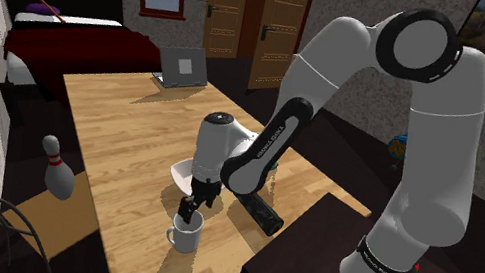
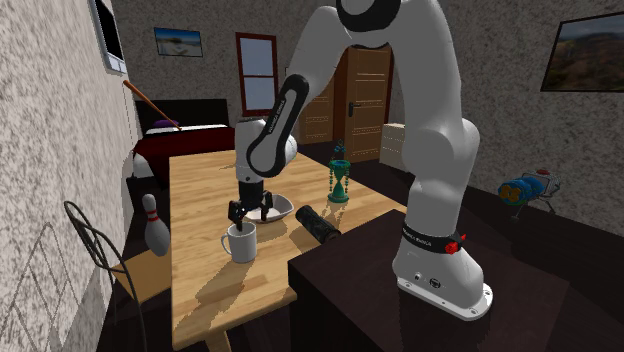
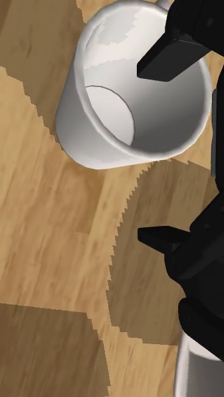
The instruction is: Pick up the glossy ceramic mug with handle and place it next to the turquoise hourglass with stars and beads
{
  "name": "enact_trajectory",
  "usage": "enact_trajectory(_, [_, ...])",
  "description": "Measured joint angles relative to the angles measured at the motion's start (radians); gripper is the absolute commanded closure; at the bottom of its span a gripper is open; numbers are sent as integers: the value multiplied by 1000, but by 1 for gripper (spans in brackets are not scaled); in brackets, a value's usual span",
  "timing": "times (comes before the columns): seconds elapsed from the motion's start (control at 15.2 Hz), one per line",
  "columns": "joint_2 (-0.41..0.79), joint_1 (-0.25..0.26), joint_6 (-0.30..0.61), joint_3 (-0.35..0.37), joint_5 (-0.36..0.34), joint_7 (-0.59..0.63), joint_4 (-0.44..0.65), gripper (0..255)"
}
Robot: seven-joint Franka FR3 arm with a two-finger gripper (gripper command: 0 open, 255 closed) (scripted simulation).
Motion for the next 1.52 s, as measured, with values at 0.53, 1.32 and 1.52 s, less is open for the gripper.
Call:
enact_trajectory(0.53, [67, 35, 47, -41, -43, 34, 19, 0])
enact_trajectory(1.32, [67, 36, 48, -42, -44, 34, 20, 255])
enact_trajectory(1.52, [51, 27, 34, -31, -33, 26, 17, 255])
